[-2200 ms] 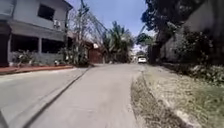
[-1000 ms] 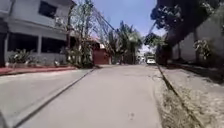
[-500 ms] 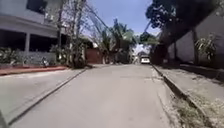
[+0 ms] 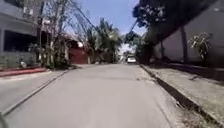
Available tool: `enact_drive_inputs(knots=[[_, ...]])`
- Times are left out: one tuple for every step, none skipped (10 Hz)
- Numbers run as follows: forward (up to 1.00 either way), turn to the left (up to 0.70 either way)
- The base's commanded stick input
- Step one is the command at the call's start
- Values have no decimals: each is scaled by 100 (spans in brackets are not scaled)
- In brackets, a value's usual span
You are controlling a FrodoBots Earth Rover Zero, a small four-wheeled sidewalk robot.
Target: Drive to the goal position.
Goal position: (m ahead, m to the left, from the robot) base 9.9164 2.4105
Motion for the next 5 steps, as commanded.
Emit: enact_drive_inputs(knots=[[97,0],[100,0],[100,0],[100,0],[100,0]])
